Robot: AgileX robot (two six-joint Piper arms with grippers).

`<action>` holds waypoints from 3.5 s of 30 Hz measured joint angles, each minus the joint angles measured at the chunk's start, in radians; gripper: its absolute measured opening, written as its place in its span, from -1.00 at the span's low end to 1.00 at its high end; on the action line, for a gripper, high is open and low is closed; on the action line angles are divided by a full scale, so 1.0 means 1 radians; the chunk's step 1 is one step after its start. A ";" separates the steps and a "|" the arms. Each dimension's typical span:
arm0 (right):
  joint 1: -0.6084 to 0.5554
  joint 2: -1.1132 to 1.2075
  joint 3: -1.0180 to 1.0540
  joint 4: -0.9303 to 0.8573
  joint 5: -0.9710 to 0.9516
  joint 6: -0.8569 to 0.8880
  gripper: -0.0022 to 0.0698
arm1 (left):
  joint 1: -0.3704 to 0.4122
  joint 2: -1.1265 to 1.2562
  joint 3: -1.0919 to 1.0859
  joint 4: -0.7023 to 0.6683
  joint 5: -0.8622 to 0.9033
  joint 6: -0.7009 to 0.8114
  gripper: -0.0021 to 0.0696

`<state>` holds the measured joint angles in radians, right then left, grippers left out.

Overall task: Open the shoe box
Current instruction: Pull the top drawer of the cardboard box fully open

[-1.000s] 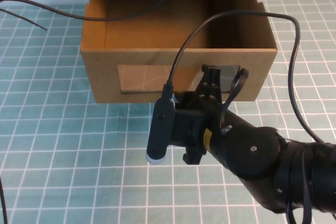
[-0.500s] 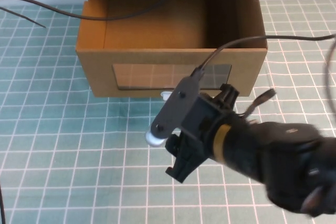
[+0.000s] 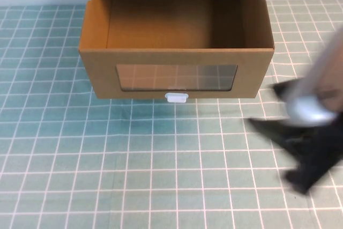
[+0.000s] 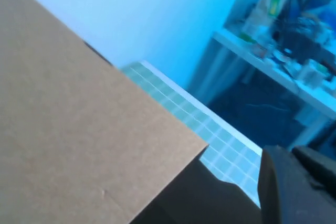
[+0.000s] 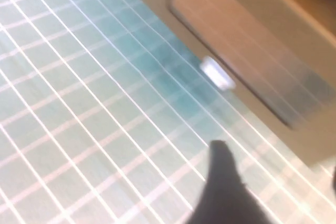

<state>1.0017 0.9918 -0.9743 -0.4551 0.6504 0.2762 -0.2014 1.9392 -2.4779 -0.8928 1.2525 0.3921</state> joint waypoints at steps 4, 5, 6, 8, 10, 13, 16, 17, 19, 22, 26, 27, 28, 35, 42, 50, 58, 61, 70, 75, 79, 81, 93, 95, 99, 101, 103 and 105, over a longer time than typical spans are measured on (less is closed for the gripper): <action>0.000 -0.146 -0.064 0.011 0.206 -0.023 -0.27 | 0.002 -0.150 -0.004 0.163 0.010 -0.056 -0.95; 0.000 -0.184 -0.084 0.007 0.248 -0.027 -0.44 | 0.002 -0.193 -0.002 0.216 0.014 -0.068 -0.95; 0.000 -0.214 -0.101 0.004 0.275 -0.027 -0.58 | 0.002 -0.238 0.008 0.264 0.014 -0.079 -0.95; 0.000 -0.288 -0.122 -0.012 0.327 -0.029 -0.80 | 0.002 -0.324 0.047 0.351 0.014 -0.086 -0.95; 0.000 -0.358 -0.124 -0.032 0.365 -0.029 -0.90 | 0.003 -0.415 0.123 0.420 0.014 -0.088 -0.95; 0.000 -0.435 -0.117 -0.050 0.427 -0.029 -0.95 | 0.003 -0.568 0.288 0.513 0.016 -0.082 -0.95; 0.000 -0.492 -0.091 -0.059 0.460 -0.029 -0.97 | 0.003 -0.732 0.507 0.609 0.018 -0.082 -0.95; 0.000 -0.505 -0.080 -0.059 0.464 -0.029 -0.97 | 0.003 -0.787 0.593 0.633 0.018 -0.082 -0.95; 0.000 -0.521 -0.058 -0.061 0.470 -0.029 -0.97 | 0.003 -0.889 0.750 0.670 0.010 -0.080 -0.95; 0.000 -0.521 -0.021 -0.061 0.479 -0.029 -0.97 | 0.003 -1.050 0.991 0.746 -0.022 -0.075 -0.95; 0.000 -0.521 0.022 -0.052 0.481 -0.029 -0.97 | 0.003 -1.287 1.220 0.925 -0.068 -0.107 -0.95; 0.000 -0.521 0.030 -0.044 0.481 -0.029 -0.97 | 0.003 -1.346 1.264 0.969 -0.083 -0.136 -0.95; 0.000 -0.521 0.038 -0.038 0.481 -0.029 -0.97 | 0.003 -1.390 1.295 1.006 -0.105 -0.165 -0.95; 0.000 -0.521 0.078 -0.013 0.481 -0.029 -0.97 | 0.003 -1.614 1.524 1.065 -0.291 -0.447 -0.95; 0.000 -0.521 0.079 0.011 0.490 -0.029 -0.98 | 0.003 -1.633 1.683 1.068 -0.327 -0.498 -0.95; 0.000 -0.521 0.079 0.014 0.495 -0.029 -0.98 | 0.003 -1.633 1.801 1.087 -0.319 -0.498 -0.95; 0.000 -0.521 0.079 0.014 0.500 -0.029 -0.98 | 0.003 -1.633 1.816 1.081 -0.381 -0.517 -0.95; 0.000 -0.521 0.079 0.016 0.500 -0.029 -0.98 | 0.003 -1.640 1.885 1.056 -0.519 -0.531 -0.95; 0.000 -0.521 0.079 0.016 0.500 -0.029 -0.98 | 0.003 -1.868 2.253 1.063 -0.845 -0.535 -0.95; 0.000 -0.521 0.079 0.016 0.500 -0.029 -0.98 | 0.007 -1.946 2.431 0.989 -0.882 -0.541 -0.95; 0.000 -0.521 0.079 0.016 0.500 -0.029 -0.98 | 0.031 -1.947 2.500 0.935 -0.875 -0.541 -0.95; 0.000 -0.521 0.079 0.016 0.500 -0.029 -0.98 | 0.037 -1.947 2.504 0.930 -0.861 -0.541 -0.95; 0.000 -0.521 0.079 0.020 0.500 -0.029 -0.98 | 0.041 -1.949 2.504 0.927 -0.860 -0.541 -0.95; 0.000 -0.521 0.079 0.020 0.500 -0.029 -0.98 | 0.041 -1.949 2.504 0.927 -0.860 -0.541 -0.95; 0.000 -0.521 0.079 0.020 0.500 -0.029 -0.98 | 0.041 -1.949 2.504 0.927 -0.860 -0.541 -0.95; 0.000 -0.521 0.079 0.020 0.500 -0.029 -0.98 | 0.041 -1.949 2.504 0.927 -0.860 -0.541 -0.95; 0.000 -0.521 0.079 0.020 0.500 -0.029 -0.98 | 0.041 -1.949 2.504 0.927 -0.860 -0.541 -0.95; 0.000 -0.523 0.079 0.024 0.500 -0.029 -0.98 | 0.041 -1.949 2.504 0.927 -0.860 -0.541 -0.95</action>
<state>1.0017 0.4687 -0.8949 -0.4315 1.1499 0.2467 -0.1608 -0.0094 0.0262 0.0338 0.3924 -0.1490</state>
